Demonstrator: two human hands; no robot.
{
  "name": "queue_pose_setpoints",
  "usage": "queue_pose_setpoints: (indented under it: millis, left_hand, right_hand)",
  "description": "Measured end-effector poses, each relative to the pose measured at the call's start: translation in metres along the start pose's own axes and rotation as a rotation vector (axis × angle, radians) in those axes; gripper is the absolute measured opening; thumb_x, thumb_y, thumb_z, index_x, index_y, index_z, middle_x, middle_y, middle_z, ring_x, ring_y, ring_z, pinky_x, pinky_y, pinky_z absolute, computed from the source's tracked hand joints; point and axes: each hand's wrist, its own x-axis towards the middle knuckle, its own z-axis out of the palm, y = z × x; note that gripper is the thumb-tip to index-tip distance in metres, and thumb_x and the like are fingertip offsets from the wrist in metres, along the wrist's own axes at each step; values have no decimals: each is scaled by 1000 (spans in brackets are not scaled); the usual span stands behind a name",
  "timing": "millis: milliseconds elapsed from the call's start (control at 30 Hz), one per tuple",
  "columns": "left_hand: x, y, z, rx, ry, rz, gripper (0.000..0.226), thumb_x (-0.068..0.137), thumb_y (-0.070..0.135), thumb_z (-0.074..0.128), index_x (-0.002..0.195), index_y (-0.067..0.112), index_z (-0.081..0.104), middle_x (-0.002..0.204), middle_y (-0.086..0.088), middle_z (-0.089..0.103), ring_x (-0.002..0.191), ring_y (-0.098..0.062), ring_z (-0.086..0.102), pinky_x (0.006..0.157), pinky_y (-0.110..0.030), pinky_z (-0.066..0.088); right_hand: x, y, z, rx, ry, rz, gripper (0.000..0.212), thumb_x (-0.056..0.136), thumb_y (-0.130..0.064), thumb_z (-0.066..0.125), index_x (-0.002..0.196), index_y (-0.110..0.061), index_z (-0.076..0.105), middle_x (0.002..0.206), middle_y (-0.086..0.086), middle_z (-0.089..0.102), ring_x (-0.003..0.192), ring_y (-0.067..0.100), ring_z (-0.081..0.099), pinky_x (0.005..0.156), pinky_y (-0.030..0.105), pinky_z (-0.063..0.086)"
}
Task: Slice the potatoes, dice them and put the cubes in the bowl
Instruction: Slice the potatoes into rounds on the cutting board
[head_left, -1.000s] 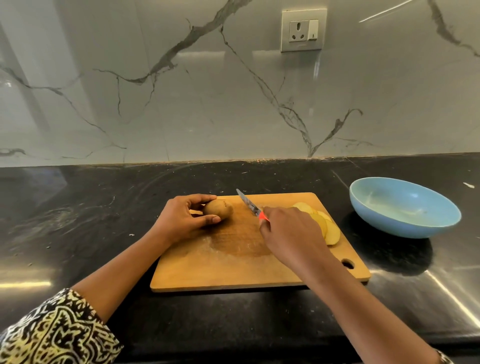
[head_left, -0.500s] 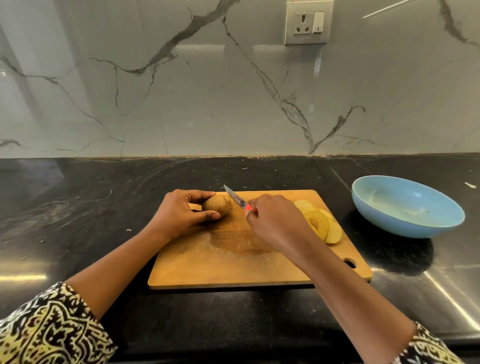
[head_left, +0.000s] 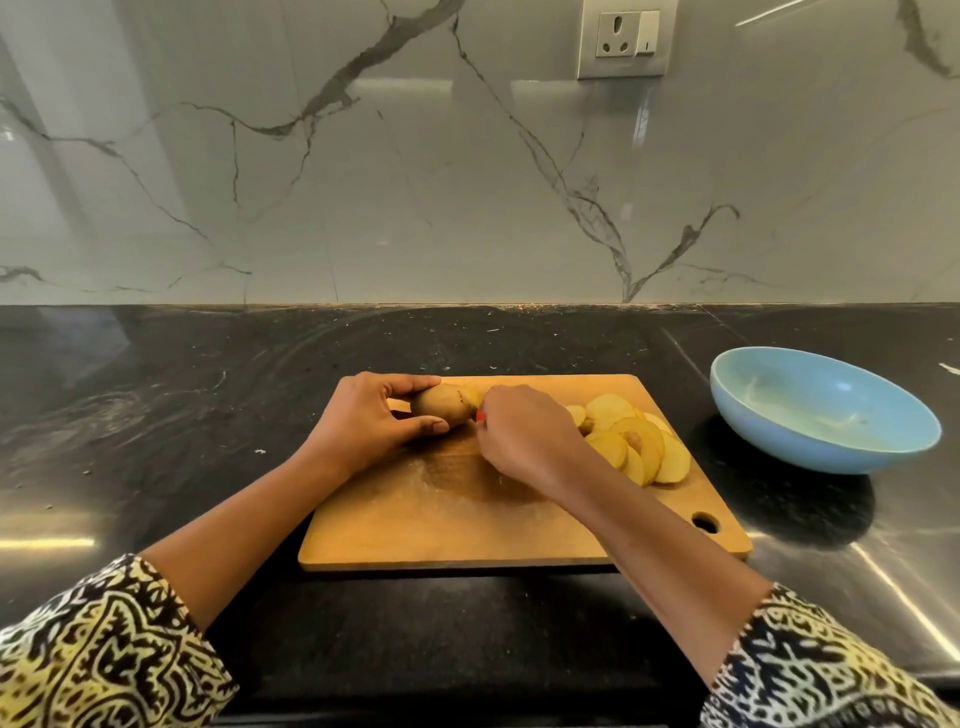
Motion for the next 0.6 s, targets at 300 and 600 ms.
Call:
queue_pose_setpoints:
  millis: [300, 600]
  left_hand:
    - [-2, -3, -1, -65, -21, -61, 58, 69, 35, 81, 123, 25, 63, 116, 6, 67, 105, -1, 55, 83, -8, 38]
    - [0, -4, -4, -136, -57, -107, 53, 72, 34, 78, 122, 27, 63, 116, 3, 67, 99, -3, 57, 84, -16, 42]
  right_hand:
    - [-59, 17, 6, -63, 23, -23, 22, 100, -30, 45, 114, -19, 58, 89, -4, 50, 83, 12, 50, 70, 27, 42]
    - [-41, 18, -3, 59, 225, -36, 35, 101, -33, 40, 131, -22, 55, 93, -2, 62, 77, 13, 53, 57, 24, 38]
